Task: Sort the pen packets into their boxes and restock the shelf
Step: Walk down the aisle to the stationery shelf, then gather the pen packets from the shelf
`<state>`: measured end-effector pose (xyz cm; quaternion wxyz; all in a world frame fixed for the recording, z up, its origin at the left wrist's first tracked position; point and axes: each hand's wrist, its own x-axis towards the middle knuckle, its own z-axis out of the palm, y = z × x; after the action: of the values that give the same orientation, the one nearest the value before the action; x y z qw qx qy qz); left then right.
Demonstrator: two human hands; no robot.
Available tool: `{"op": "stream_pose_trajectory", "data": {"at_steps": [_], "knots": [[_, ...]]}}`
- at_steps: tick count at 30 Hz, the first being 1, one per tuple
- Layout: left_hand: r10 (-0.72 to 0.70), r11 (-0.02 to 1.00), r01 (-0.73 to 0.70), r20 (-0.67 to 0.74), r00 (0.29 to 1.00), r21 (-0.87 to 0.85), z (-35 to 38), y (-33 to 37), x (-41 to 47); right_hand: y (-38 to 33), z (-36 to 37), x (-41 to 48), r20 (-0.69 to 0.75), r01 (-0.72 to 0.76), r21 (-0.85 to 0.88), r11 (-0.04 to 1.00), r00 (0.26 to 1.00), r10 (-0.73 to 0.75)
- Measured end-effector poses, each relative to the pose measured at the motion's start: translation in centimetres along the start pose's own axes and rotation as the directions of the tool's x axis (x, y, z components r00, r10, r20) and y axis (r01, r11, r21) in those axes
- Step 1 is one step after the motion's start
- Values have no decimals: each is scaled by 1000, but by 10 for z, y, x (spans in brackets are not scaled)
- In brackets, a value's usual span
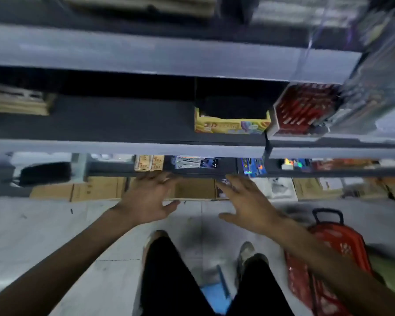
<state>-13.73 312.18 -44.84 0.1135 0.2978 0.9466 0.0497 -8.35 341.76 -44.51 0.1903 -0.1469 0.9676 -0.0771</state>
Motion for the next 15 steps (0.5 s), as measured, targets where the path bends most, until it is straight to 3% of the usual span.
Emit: {"op": "stream_pose_trajectory", "data": {"at_steps": [2,6,15], "knots": [[-77,997,76,-43,996,-30,39,7,15,34,38,16,-57,67,-12,998,996,-68],[-103,995,102,-116,988,-11,124,17,46,78,115,51,-220,152,-26,988,963,-154],[-44,998,59,-378,925,27,284,2,113,141,270,142,-580,327,-133,935,739,-342]]}}
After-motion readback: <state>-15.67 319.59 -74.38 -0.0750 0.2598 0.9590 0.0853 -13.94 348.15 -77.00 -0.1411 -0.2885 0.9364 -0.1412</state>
